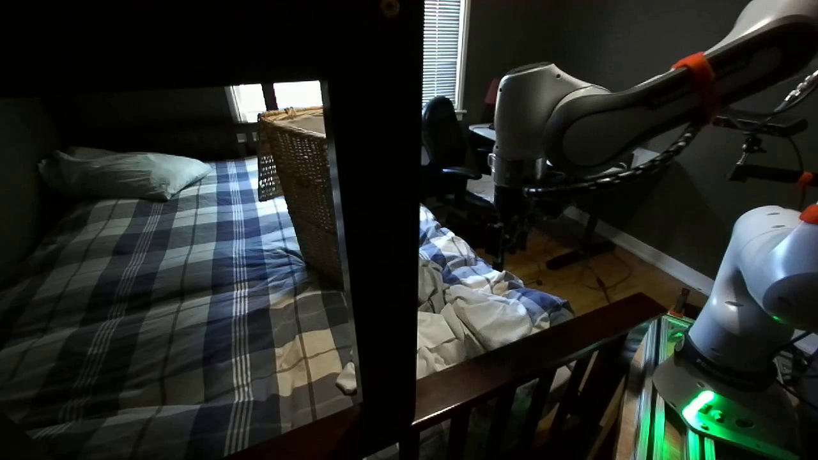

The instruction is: Put the grey cloth in the basket

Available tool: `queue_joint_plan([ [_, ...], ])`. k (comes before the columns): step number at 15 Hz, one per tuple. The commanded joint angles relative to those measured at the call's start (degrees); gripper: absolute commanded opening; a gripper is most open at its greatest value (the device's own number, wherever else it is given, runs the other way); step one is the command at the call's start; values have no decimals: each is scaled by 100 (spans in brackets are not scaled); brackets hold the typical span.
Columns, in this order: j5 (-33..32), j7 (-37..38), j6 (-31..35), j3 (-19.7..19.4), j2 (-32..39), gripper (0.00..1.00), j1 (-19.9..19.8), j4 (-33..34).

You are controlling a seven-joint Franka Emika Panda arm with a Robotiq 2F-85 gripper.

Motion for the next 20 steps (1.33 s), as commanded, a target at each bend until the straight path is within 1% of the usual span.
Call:
queue_joint_plan([
  [1, -41, -500, 1057, -409, 1026, 100, -164, 411],
  [5, -82, -998, 2074, -841, 2242, 100, -345, 970],
  [6, -140, -1053, 2478, -901, 2521, 100, -363, 1082],
  [8, -91, -1089, 3062, -983, 3172, 100, -339, 1437],
  [9, -95, -1121, 3241, -1013, 3438, 100, -319, 1604],
  [11, -351, -973, 3502, -1116, 3994, 100, -247, 1949],
  [14, -431, -957, 3681, -1237, 4683, 100, -147, 2441],
  [17, -394, -1092, 3969, -1223, 5231, 100, -118, 2881],
  [18, -448, -1074, 4014, -1269, 5396, 75, -63, 3005],
  [19, -460, -1077, 4044, -1287, 5528, 75, -33, 3115],
  [20, -433, -1089, 4031, -1276, 5657, 66, -23, 3213],
])
